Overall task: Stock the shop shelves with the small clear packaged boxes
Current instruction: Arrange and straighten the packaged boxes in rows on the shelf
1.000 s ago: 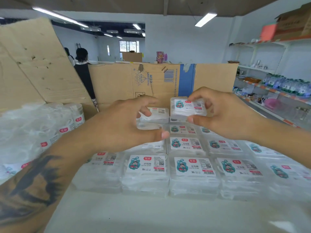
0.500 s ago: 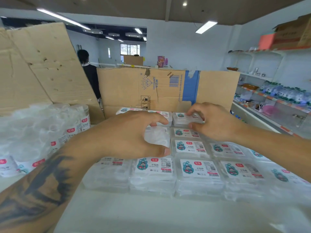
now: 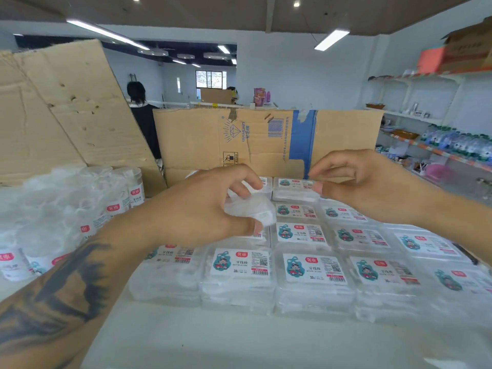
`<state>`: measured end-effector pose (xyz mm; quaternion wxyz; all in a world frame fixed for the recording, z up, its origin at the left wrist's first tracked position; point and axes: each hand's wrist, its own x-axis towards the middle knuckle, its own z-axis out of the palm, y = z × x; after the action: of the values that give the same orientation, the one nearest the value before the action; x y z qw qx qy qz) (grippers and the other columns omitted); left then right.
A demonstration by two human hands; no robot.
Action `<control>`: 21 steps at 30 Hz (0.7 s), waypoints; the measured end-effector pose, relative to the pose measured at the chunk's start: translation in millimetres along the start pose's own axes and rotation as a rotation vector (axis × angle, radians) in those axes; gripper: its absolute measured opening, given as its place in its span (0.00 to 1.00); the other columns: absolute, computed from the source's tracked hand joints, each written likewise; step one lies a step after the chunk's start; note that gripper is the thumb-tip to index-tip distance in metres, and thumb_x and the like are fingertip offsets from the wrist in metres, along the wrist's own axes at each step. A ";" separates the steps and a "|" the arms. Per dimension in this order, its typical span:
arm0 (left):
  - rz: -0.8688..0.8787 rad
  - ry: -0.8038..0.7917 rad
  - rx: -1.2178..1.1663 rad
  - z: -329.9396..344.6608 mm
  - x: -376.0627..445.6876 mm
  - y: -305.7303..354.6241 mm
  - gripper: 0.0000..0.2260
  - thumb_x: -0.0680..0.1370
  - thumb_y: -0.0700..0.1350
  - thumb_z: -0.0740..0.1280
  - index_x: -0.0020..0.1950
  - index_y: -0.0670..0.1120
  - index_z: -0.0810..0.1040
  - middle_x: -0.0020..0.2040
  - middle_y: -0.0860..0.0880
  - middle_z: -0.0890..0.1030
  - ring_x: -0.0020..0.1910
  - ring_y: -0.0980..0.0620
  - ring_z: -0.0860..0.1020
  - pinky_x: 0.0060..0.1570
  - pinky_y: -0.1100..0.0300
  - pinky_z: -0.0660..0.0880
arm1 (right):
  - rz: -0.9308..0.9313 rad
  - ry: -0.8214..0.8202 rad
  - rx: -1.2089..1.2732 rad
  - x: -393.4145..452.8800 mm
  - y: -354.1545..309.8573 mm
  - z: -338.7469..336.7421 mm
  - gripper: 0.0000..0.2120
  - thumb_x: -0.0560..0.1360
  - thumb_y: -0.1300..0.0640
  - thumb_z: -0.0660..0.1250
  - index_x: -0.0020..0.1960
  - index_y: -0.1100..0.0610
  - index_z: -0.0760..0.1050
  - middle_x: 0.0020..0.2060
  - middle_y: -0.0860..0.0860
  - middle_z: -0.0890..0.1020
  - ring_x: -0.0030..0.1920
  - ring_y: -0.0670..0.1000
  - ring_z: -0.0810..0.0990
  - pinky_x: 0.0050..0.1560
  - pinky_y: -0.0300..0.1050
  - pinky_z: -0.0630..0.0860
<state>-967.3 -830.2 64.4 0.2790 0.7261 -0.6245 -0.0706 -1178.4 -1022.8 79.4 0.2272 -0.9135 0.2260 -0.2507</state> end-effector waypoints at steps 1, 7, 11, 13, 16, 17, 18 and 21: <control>0.007 0.035 -0.066 1.6 1.0 0.1 0.21 0.68 0.62 0.78 0.58 0.64 0.76 0.56 0.65 0.80 0.55 0.68 0.76 0.54 0.65 0.74 | -0.049 0.018 -0.009 -6.0 -7.4 0.4 0.06 0.74 0.48 0.73 0.51 0.43 0.82 0.53 0.39 0.84 0.58 0.38 0.81 0.65 0.50 0.77; 0.071 0.031 -0.547 0.9 1.5 11.5 0.14 0.73 0.49 0.77 0.54 0.43 0.84 0.51 0.48 0.87 0.50 0.50 0.85 0.51 0.61 0.80 | -0.243 -0.108 0.126 -32.6 -39.2 15.7 0.19 0.72 0.50 0.75 0.61 0.40 0.77 0.58 0.36 0.80 0.60 0.44 0.80 0.55 0.52 0.82; 0.035 0.059 -0.646 3.5 0.8 14.9 0.16 0.73 0.54 0.75 0.52 0.42 0.87 0.48 0.40 0.87 0.49 0.38 0.85 0.52 0.47 0.81 | -0.217 -0.134 0.279 -29.7 -34.4 20.6 0.11 0.75 0.55 0.75 0.56 0.51 0.79 0.51 0.48 0.85 0.49 0.53 0.84 0.48 0.60 0.82; 0.006 0.073 -0.692 5.2 0.8 15.8 0.19 0.73 0.55 0.72 0.54 0.40 0.86 0.49 0.38 0.87 0.52 0.34 0.84 0.53 0.42 0.82 | -0.175 -0.131 0.348 -28.0 -31.2 20.8 0.11 0.74 0.57 0.74 0.55 0.54 0.79 0.48 0.52 0.86 0.44 0.56 0.84 0.48 0.58 0.81; 0.003 0.093 -0.749 3.4 1.8 14.6 0.18 0.72 0.54 0.73 0.56 0.43 0.85 0.51 0.41 0.87 0.51 0.39 0.86 0.51 0.46 0.84 | -0.098 -0.103 0.443 -24.2 -28.9 20.1 0.13 0.72 0.57 0.75 0.56 0.55 0.80 0.45 0.54 0.86 0.39 0.52 0.84 0.46 0.52 0.82; 0.010 0.096 -0.755 2.6 2.5 13.6 0.17 0.73 0.52 0.76 0.57 0.44 0.84 0.51 0.41 0.87 0.50 0.42 0.86 0.49 0.49 0.84 | -0.078 -0.097 0.464 -22.8 -29.1 20.0 0.15 0.71 0.56 0.75 0.56 0.55 0.79 0.44 0.54 0.87 0.39 0.52 0.84 0.46 0.52 0.83; 0.014 0.099 -0.761 1.8 3.0 13.0 0.17 0.73 0.50 0.77 0.58 0.44 0.83 0.51 0.42 0.87 0.49 0.44 0.86 0.47 0.52 0.83 | -0.060 -0.093 0.476 -21.7 -29.1 20.0 0.17 0.70 0.54 0.74 0.58 0.56 0.79 0.44 0.55 0.87 0.40 0.52 0.84 0.47 0.53 0.83; -0.013 0.136 -0.780 0.8 4.0 11.2 0.18 0.72 0.47 0.74 0.60 0.43 0.82 0.49 0.43 0.87 0.47 0.46 0.86 0.42 0.57 0.83 | -0.012 -0.073 0.537 -20.9 -29.8 19.0 0.22 0.69 0.52 0.74 0.61 0.56 0.77 0.42 0.60 0.86 0.38 0.53 0.85 0.46 0.52 0.83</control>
<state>-976.6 -834.9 70.3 0.5742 0.5727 -0.5262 -0.2558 -1175.0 -982.4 73.1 0.4680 -0.8302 0.1374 -0.2701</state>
